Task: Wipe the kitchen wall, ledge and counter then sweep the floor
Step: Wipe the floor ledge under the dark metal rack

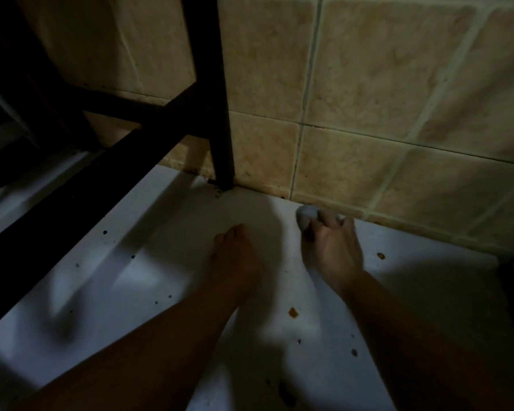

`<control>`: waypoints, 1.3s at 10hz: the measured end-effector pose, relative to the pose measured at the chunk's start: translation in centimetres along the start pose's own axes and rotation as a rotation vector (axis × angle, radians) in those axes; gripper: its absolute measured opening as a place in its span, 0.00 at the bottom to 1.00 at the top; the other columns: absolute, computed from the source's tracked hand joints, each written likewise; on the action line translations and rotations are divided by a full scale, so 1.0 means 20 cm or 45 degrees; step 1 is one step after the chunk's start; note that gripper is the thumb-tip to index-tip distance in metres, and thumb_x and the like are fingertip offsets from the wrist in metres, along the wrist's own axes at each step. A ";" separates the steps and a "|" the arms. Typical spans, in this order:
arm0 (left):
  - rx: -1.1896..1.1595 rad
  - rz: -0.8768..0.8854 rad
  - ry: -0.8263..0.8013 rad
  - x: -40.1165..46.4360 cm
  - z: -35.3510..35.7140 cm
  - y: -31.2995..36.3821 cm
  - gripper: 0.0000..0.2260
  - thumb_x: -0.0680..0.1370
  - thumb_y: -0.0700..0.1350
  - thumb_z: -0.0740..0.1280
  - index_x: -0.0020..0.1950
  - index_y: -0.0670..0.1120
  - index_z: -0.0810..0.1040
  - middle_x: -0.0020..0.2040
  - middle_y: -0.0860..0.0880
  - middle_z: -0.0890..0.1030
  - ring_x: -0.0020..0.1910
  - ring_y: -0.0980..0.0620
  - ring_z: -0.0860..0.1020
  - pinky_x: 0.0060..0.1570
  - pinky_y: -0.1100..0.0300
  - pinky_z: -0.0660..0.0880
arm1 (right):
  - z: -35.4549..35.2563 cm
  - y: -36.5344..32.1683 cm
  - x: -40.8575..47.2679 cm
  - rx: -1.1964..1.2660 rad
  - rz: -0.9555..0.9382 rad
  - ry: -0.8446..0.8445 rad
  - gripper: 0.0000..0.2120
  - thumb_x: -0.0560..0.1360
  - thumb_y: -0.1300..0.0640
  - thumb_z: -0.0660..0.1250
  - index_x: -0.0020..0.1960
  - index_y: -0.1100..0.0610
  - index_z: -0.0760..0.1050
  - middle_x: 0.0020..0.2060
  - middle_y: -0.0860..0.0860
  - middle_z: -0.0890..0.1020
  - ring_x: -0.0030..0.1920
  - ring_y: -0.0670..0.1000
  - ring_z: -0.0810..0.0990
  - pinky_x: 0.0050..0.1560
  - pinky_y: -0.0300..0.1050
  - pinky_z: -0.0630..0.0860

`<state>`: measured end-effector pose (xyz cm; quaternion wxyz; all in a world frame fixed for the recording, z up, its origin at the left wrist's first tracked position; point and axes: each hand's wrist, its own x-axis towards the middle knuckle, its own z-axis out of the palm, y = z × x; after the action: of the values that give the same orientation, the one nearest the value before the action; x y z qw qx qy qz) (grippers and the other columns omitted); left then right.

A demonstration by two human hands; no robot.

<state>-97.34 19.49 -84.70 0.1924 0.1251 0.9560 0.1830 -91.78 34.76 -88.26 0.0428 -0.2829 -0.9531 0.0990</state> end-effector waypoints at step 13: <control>0.051 0.127 -0.080 -0.32 0.12 0.06 0.20 0.76 0.47 0.65 0.67 0.47 0.68 0.66 0.45 0.71 0.66 0.41 0.66 0.63 0.46 0.65 | -0.09 0.28 -0.53 0.075 0.407 0.057 0.19 0.78 0.61 0.54 0.68 0.55 0.66 0.67 0.58 0.66 0.65 0.60 0.65 0.61 0.54 0.67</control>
<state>-90.40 19.35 -84.14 0.2103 0.1821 0.9455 0.1689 -79.61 33.82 -87.96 0.0558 -0.4318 -0.8913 0.1263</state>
